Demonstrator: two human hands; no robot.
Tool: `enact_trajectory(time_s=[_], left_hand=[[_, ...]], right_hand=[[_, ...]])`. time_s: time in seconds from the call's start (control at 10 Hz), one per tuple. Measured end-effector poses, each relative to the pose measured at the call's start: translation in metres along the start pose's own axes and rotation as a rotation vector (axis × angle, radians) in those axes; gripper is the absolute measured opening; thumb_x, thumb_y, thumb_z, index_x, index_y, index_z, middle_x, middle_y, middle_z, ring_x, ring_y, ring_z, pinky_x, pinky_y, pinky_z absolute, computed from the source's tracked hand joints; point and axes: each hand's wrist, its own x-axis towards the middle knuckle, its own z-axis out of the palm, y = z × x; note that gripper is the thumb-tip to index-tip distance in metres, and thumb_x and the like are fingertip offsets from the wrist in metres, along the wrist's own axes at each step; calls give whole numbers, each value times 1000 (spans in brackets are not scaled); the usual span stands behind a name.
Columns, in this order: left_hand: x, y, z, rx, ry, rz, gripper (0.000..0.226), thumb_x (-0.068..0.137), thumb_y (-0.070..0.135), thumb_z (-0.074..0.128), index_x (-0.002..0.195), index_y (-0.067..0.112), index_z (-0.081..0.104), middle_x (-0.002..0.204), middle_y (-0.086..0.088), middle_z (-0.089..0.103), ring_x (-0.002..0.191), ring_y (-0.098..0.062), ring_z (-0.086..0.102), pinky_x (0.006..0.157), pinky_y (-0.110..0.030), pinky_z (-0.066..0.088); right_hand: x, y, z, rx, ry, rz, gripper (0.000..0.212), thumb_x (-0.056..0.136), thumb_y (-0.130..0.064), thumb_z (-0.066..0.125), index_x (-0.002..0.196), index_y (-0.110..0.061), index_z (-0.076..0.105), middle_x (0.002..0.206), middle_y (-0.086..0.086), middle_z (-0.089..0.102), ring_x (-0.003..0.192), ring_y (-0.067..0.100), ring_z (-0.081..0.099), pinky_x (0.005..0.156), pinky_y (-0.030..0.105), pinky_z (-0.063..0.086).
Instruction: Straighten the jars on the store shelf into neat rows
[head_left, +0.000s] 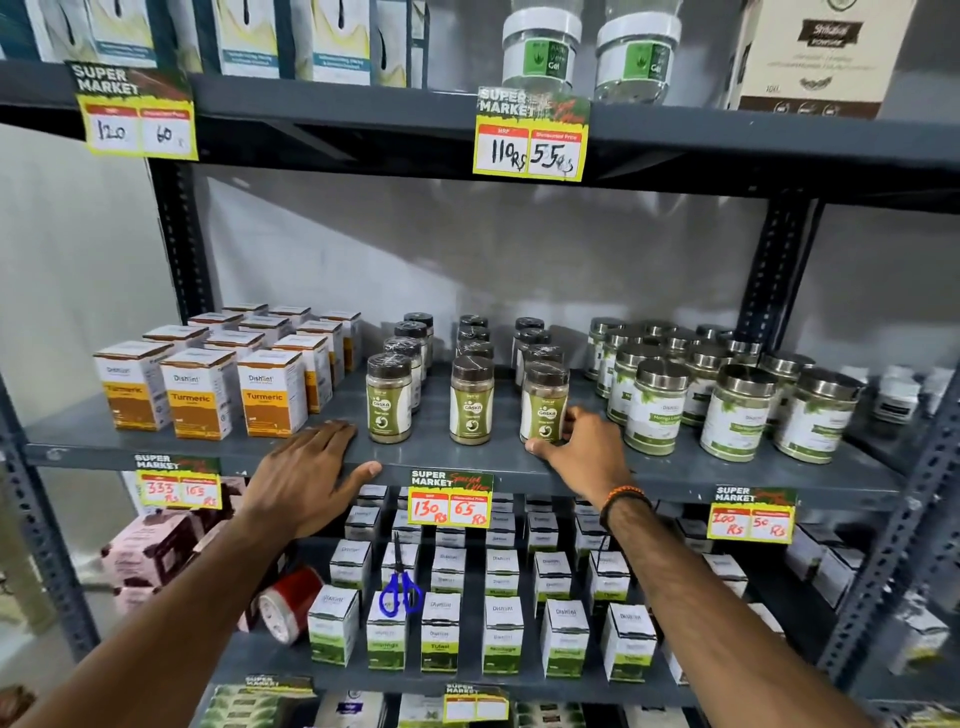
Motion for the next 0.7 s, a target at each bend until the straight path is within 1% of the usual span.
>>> enact_trajectory(time_s=[0.1,0.2,0.3,0.4,0.5,0.7], left_hand=[[0,1,0,-4,-11,-3,93,93,79,12,155,15,38,159,-9,44,145,-27,41,118,-46,36],[0,1,-1,-8,-4,-2,95,92,80,11,155,15,39,159,-10,44,145,-27,41,118,-47,36],[-1,1,-1,-7,-9,-5,95,92,81,9,155,15,38,159,-9,44,145,-26,41,117,-47,36],[-1,1,-1,-12,-10,-8,94,92,80,10,155,16,37,159,-9,44,146,-26,40,118,-46,35],[-2,2,-2,-12,-22,-14,94,92,80,11,156,16,36,160,-8,42,147,-26,39,119,-46,35],[-2,2,-2,-29,-32,-23,94,92,81,11,156,16,36,161,-9,42,146,-26,39,119,-47,35]], right_hand=[[1,1,2,8,14,26,42,71,-39,91,102,-21,70,97,-5,78,81,9,70,75,23,56],[2,1,3,9,15,31,42,71,-40,92,102,-21,70,97,-5,78,82,9,71,76,24,57],[2,1,2,-4,19,43,43,71,-40,92,102,-20,71,97,-4,78,84,11,72,77,28,59],[2,2,1,-1,22,51,42,71,-38,92,102,-19,71,97,-4,78,82,11,71,74,24,56],[1,0,-1,-4,21,52,41,71,-37,92,102,-19,72,97,-4,78,82,10,71,73,23,56],[2,3,3,5,32,27,44,71,-39,92,105,-17,75,97,-5,78,83,9,72,77,24,58]])
